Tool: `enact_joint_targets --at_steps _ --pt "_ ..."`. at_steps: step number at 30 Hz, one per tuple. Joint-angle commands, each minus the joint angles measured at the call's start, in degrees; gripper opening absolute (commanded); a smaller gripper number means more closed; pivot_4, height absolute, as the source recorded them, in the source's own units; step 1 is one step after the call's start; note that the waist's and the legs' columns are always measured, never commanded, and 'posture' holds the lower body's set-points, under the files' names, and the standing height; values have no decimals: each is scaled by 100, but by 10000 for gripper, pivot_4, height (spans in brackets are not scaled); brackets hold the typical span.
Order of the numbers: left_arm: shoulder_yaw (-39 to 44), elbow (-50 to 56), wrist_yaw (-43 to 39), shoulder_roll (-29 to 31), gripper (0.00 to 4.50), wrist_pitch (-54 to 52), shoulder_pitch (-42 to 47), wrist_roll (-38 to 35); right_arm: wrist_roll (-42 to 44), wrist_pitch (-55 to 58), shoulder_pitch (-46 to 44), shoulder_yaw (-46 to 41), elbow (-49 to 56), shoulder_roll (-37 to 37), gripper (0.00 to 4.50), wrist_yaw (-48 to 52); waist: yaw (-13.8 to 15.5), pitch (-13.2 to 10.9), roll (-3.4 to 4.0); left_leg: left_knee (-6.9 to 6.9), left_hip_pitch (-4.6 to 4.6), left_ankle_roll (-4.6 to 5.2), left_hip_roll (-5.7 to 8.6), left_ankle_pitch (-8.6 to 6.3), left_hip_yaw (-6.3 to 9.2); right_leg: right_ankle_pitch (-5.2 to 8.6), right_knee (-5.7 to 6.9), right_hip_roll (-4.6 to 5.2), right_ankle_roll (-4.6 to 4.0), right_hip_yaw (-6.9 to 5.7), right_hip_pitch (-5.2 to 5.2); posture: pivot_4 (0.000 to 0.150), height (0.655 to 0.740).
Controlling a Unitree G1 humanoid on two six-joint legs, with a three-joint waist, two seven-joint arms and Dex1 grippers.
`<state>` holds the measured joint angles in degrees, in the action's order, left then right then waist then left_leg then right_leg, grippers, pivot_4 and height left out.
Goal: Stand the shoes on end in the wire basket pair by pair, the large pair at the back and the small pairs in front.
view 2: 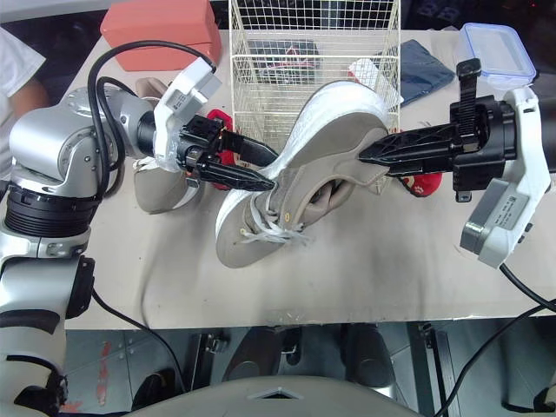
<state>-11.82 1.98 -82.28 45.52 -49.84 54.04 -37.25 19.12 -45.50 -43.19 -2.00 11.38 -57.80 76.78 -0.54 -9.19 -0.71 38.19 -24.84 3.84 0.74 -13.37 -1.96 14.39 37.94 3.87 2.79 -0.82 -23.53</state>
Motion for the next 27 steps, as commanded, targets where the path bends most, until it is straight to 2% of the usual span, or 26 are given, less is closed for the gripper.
enact_joint_targets --at_steps 1,3,10,13,17,21,24,25,27 --pt "60 235 -46 -36 14231 -84 114 -71 26 -47 -184 -335 146 37 0 -482 0 0 0 0 0 0 0 0 0 0 0 0 0 0 0 1500 7400" --pt "73 272 -26 -58 12499 -133 126 -95 -86 20 -238 -288 178 80 0 -610 0 0 0 0 0 0 0 0 0 0 0 0 0 0 0 1500 7400" --pt "140 239 -4 -140 11015 -176 180 -95 -319 98 -357 -183 65 138 29332 -894 7 -1 1 0 -1 0 0 0 0 0 -1 1 0 0 0 1500 7400" --pt "298 240 98 -233 10309 -197 185 -171 -348 -45 -265 -350 -182 107 44316 -1026 6 -1 1 0 0 0 1 0 0 0 0 2 0 -1 0 1500 7400" --pt "515 131 308 -413 9735 -98 145 -201 -298 -79 150 -746 -579 31 45000 -1220 26 -2 -1 1 -1 0 1 0 0 0 -1 3 0 -2 2 1500 7400" --pt "938 1 723 -693 9504 -177 84 -354 -177 248 1217 -1336 -872 -108 45000 -1380 69 -3 -3 3 -3 1 1 0 0 0 -1 6 0 -2 3 1500 7400" --pt "1142 -18 933 -812 9502 -228 45 -474 -54 654 1778 -1554 -724 -44 45000 -1627 58 -3 -2 3 -1 1 2 0 -3 0 2 8 1 1 2 1500 7400" --pt "1221 -28 1013 -857 9500 -262 34 -532 57 1001 2008 -1617 -596 3 45000 -1760 44 -3 -2 2 1 1 1 0 -3 0 3 8 0 1 3 1500 7400" --pt "1335 -24 1100 -926 9475 -261 7 -623 772 2505 2357 -1732 -196 77 45000 -2344 32 -3 -3 1 1 1 0 0 -3 0 4 7 0 1 3 1500 7400"
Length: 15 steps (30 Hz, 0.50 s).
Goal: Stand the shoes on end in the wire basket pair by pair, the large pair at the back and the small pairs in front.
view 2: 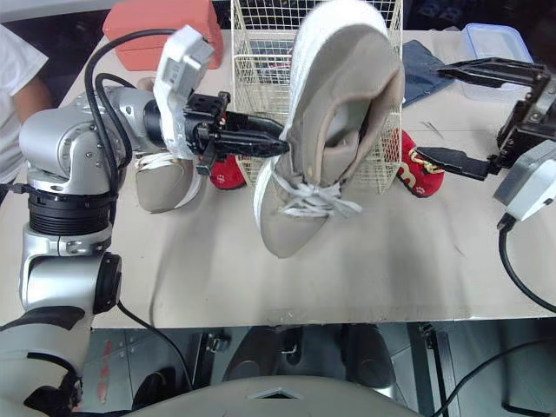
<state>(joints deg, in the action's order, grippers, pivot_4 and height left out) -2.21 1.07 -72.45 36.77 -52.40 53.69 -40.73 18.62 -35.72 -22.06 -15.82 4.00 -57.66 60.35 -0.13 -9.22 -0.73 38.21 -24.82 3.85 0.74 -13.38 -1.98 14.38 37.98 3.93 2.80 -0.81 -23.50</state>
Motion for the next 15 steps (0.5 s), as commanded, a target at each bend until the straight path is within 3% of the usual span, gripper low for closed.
enact_joint_targets --at_steps 1,3,7,11,15 --pt "407 71 157 -73 9475 -9 33 -298 1323 2387 407 -403 779 24 45000 -967 -18 0 0 1 -1 0 -2 0 0 0 0 0 0 1 0 1500 7400" --pt "442 76 226 -107 9475 8 16 -319 2817 4197 805 -581 1269 -193 45000 -1443 -14 0 0 3 -1 0 -1 0 0 0 2 3 0 2 1 1500 7400" --pt "595 73 228 -205 9475 -169 -31 -662 6915 6883 1791 -1276 2115 -710 45000 -1941 49 -3 -4 -1 -2 1 -2 0 4 0 -6 8 0 -5 6 1500 7400" --pt "465 22 88 -205 9475 43 -91 -540 8613 7404 1386 -1090 2216 -750 45000 -2918 23 -4 -5 1 1 13 0 -8 6 -1 -7 9 1 -5 9 1500 7400" --pt "392 -38 29 -281 9475 141 -57 -493 9152 7535 675 -496 2313 -520 45000 -3830 43 -5 -7 3 2 23 2 -14 6 -1 -8 8 1 -9 9 1500 7400"
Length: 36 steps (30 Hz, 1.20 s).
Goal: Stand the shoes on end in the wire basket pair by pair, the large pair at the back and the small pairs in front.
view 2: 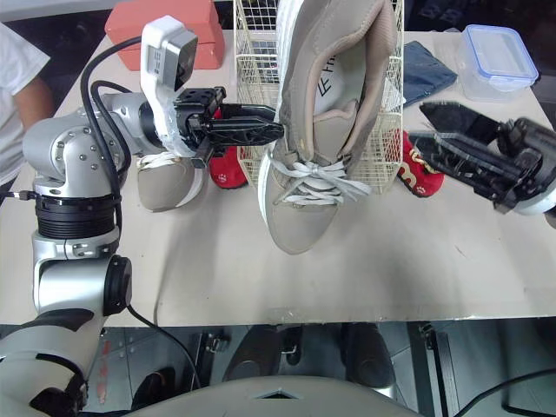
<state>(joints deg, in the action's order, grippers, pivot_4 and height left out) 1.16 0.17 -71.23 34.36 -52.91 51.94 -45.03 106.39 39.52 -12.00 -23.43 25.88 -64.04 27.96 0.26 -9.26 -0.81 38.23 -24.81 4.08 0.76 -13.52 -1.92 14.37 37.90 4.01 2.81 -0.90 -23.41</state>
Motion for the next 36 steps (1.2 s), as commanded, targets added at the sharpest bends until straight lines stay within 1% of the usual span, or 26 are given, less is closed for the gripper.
enact_joint_targets --at_steps 1,4,5,7,9,11,12,13,15,16,21,22,24,26,27,28,29,31,32,35,36 --pt "35 57 -101 -57 9475 211 113 -53 482 -13 -519 444 129 208 45000 -860 6 -2 -3 0 -1 0 0 0 0 0 -1 0 0 0 0 1500 7400" --pt "17 58 -87 -88 9475 231 110 -61 204 127 -840 771 319 369 45000 -1083 18 -3 -5 3 -4 0 2 0 -1 0 -1 1 0 1 -1 1500 7400" --pt "16 65 -91 -93 9475 221 104 -77 188 60 -982 889 311 503 45000 -1347 33 -3 -5 3 -5 0 2 0 -1 0 -1 1 0 0 -2 1500 7400" --pt "6 83 -102 -97 9475 216 87 -91 445 -36 -1188 1020 267 721 45000 -1796 36 -3 -5 4 -6 0 2 0 -1 0 -1 0 0 1 -2 1500 7400" --pt "-9 93 -103 -103 9475 233 64 -77 414 25 -1314 1088 280 840 45000 -2026 47 -3 -5 4 -6 0 2 0 -1 0 0 1 1 0 -3 1500 7400" --pt "-26 90 -113 -100 9474 245 45 -57 340 77 -1364 1191 318 919 40014 -2274 55 -3 -6 4 -8 0 2 0 -1 0 -1 1 1 -1 -3 1500 7400" --pt "-30 85 -121 -95 9474 246 42 -49 330 88 -1372 1210 329 948 35686 -2338 55 -3 -6 4 -9 1 2 -1 -1 0 -2 1 1 -1 -3 1500 7400" --pt "-29 70 -136 -85 9474 247 45 -39 300 129 -1377 1226 334 949 34319 -2386 53 -3 -6 4 -10 1 2 -1 -1 0 -2 1 1 -1 -3 1500 7400" --pt "-31 56 -149 -69 9474 241 48 -26 230 183 -1371 1230 300 964 27041 -2481 45 -3 -6 4 -9 2 3 -1 -1 0 -1 0 1 -2 -3 1500 7400" --pt "-30 66 -146 -66 9474 233 45 -28 191 215 -1363 1225 286 963 24211 -2517 44 -3 -6 4 -9 3 2 -2 -1 0 -1 0 1 -1 -4 1500 7400" --pt "-13 130 -63 -44 9474 147 41 -57 -43 295 -1337 1161 258 1002 3132 -2582 46 -3 -6 4 -10 3 3 -2 -1 0 -1 -1 1 -1 -4 1500 7400" --pt "-3 141 -35 -43 9474 175 39 -35 -70 302 -1332 1139 258 1019 441 -2600 47 -3 -6 4 -10 3 3 -2 -1 0 -1 -1 1 -1 -4 1500 7400" --pt "45 148 -9 -35 9474 163 31 -65 -102 295 -1320 1090 256 1069 441 -2647 46 -3 -6 4 -10 4 3 -2 -1 0 -1 -1 1 -1 -4 1500 7400" --pt "99 190 57 -8 19544 210 0 -46 -119 291 -1303 1041 272 1103 0 -2651 44 -3 -6 4 -10 4 3 -3 -1 0 -1 -1 1 -1 -4 1500 7400" --pt "114 261 39 43 22191 214 -39 -60 -110 276 -1293 1012 282 1124 0 -2672 44 -3 -6 4 -10 5 3 -3 -1 0 -1 -1 1 -1 -4 1500 7400" --pt "125 331 14 100 27983 198 -79 -83 -99 255 -1291 990 285 1150 0 -2708 44 -3 -6 4 -10 5 2 -3 -1 0 -1 -1 1 -1 -4 1500 7400" --pt "129 379 -8 139 32253 180 -107 -107 -93 243 -1291 974 287 1171 0 -2737 43 -3 -6 4 -10 5 2 -3 -1 0 -1 -1 1 -1 -4 1500 7400" --pt "180 500 185 215 41858 427 -196 104 -45 235 -1323 915 266 1192 0 -2742 42 -3 -6 4 -10 4 2 -3 -1 0 -1 -1 0 0 -4 1500 7400" --pt "205 559 234 281 43997 532 -244 183 -35 232 -1356 887 234 1195 0 -2748 42 -3 -5 3 -10 4 2 -3 -1 0 -1 -1 1 -1 -5 1500 7400" --pt "267 831 199 614 43997 952 -443 444 -14 188 -1549 767 66 1178 0 -2787 29 -3 -5 2 -8 5 2 -3 -2 0 1 -1 0 2 -6 1500 7400" --pt "474 900 366 673 43997 976 -437 399 -70 143 -1763 737 -77 1160 0 -2825 35 -3 -5 2 -9 5 2 -3 -2 0 0 -1 0 1 -6 1500 7400"
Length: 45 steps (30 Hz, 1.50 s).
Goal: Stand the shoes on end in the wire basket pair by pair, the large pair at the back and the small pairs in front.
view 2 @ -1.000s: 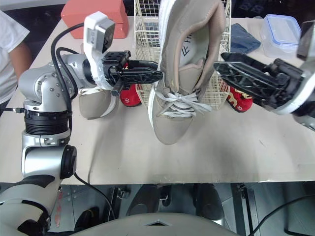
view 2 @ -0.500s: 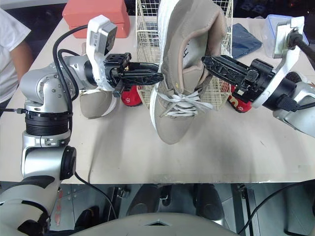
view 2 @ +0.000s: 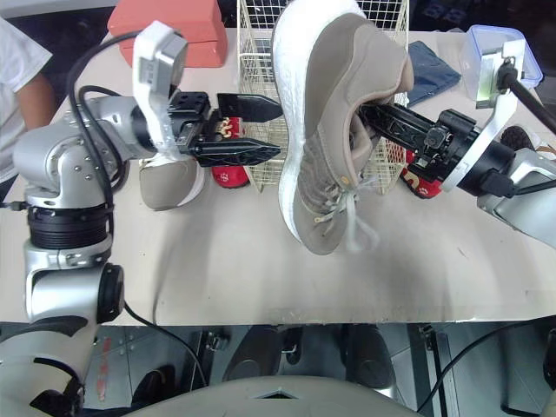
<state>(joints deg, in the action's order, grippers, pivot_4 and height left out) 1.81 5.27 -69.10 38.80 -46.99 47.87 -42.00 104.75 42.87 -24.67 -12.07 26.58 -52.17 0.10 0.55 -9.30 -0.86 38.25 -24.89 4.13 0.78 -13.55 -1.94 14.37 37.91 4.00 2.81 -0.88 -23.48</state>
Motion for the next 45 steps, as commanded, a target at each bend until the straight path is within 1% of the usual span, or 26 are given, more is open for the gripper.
enact_joint_targets --at_steps 1,5,7,9,13,15,18,20,23,26,31,35,38,45 --pt "582 447 304 265 43997 384 -20 36 53 -221 -684 -418 -274 -38 0 -77 -1 -2 1 -1 0 0 0 0 0 0 0 0 0 -1 0 1500 7400" --pt "999 930 885 517 43997 208 -151 -71 -215 -313 -1627 -462 -931 9 0 -237 -32 -7 -2 -3 -4 -1 0 0 -2 0 1 0 0 2 -8 1500 7400" --pt "1112 1158 1224 563 43997 136 -230 -67 -672 -385 -2257 -380 -1385 83 0 -316 -11 -7 -2 -6 -3 -1 0 1 -2 0 -3 0 0 -1 -6 1500 7400" --pt "1193 1319 1568 563 43997 94 -265 -35 -1253 -490 -2810 -298 -1836 208 0 -461 2 -7 -2 -4 -4 -1 1 1 -6 0 -3 2 1 2 -7 1500 7400" --pt "1340 1409 2465 376 43997 91 -118 74 -3012 -1041 -3856 11 -2646 579 0 -427 14 -7 -3 -5 -4 -2 2 1 -8 0 -2 1 1 2 -8 1500 7400" --pt "1326 1488 2661 336 43997 103 -106 44 -3477 -1225 -4164 29 -2881 866 0 -400 6 -7 -2 -6 -5 -2 2 1 -8 0 -2 1 1 2 -8 1500 7400" --pt "1118 1568 2867 446 43997 140 -93 242 -4762 -1698 -4500 399 -3194 1154 0 -87 -9 -7 -2 -9 -8 -3 2 1 -11 0 -2 0 1 5 -15 1500 7400" --pt "1030 1559 2968 481 43997 177 -69 359 -5350 -1890 -4555 521 -3319 1337 0 26 -21 -7 -2 -10 -7 -3 2 1 -15 0 0 0 1 8 -18 1500 7400" --pt "1027 1529 3118 439 43997 184 0 390 -5844 -1947 -4569 532 -3406 1509 0 219 -28 -7 -2 -11 -8 -3 2 1 -15 -1 2 -1 1 7 -18 1500 7400" --pt "1041 1554 3232 366 43997 177 55 328 -6368 -1865 -4395 713 -3301 1588 0 521 -16 -8 -2 -10 -10 -3 3 1 -15 -1 2 -1 1 5 -20 1500 7400" --pt "1141 1565 3348 224 43997 70 112 82 -6916 -1640 -4016 712 -3220 1828 0 631 -18 -7 -2 -9 -9 -3 3 1 -15 -1 4 0 1 5 -19 1500 7400" --pt "1159 1584 3249 264 43997 -110 50 -228 -7317 -1570 -3657 802 -3165 2022 0 765 0 -7 -2 -9 -9 -4 4 1 -14 -1 4 -1 1 3 -18 1500 7400" --pt "1157 1553 3226 296 43997 -231 26 -379 -7462 -1345 -3464 732 -3220 2167 0 707 10 -7 -2 -9 -9 -4 5 1 -14 -1 5 -6 1 3 -18 1500 7400" --pt "1116 1539 3158 344 43997 -231 -25 -441 -7986 -940 -2895 718 -3138 2258 0 526 26 -7 -2 -9 -9 -4 11 2 -9 -1 3 -12 2 -3 -14 1500 7400"
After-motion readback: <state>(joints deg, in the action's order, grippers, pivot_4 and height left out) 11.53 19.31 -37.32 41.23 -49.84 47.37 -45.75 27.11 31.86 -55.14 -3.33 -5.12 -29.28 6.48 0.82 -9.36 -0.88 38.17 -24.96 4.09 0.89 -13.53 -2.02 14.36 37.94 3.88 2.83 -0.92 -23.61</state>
